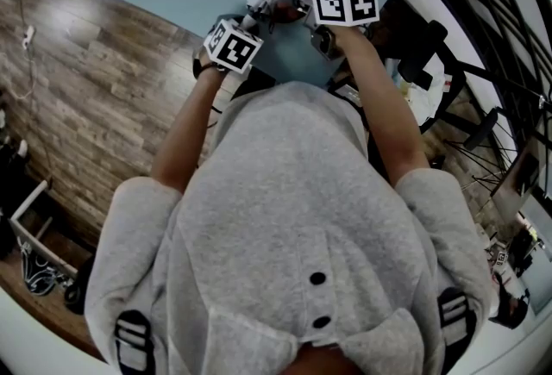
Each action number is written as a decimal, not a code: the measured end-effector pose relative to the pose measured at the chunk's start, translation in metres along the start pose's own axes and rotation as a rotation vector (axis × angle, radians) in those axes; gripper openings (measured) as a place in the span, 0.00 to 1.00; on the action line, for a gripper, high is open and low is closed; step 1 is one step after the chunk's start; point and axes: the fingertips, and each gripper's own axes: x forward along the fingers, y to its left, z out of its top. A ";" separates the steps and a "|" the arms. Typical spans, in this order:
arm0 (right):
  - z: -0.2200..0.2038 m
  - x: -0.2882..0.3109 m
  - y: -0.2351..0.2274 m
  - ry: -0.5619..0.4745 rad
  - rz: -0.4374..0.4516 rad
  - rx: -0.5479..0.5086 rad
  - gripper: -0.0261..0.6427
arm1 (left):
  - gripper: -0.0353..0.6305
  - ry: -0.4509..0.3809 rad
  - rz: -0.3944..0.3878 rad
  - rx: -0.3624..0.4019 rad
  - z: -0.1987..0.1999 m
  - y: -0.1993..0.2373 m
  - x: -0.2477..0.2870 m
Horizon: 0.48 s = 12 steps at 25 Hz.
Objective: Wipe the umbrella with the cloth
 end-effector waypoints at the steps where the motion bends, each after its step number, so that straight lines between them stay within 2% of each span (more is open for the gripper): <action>1: 0.002 -0.001 -0.001 -0.005 -0.001 0.002 0.16 | 0.29 0.000 0.003 0.002 0.000 0.000 0.000; 12: 0.022 -0.013 -0.018 -0.056 -0.047 0.017 0.16 | 0.29 -0.002 0.001 0.002 -0.002 0.000 -0.001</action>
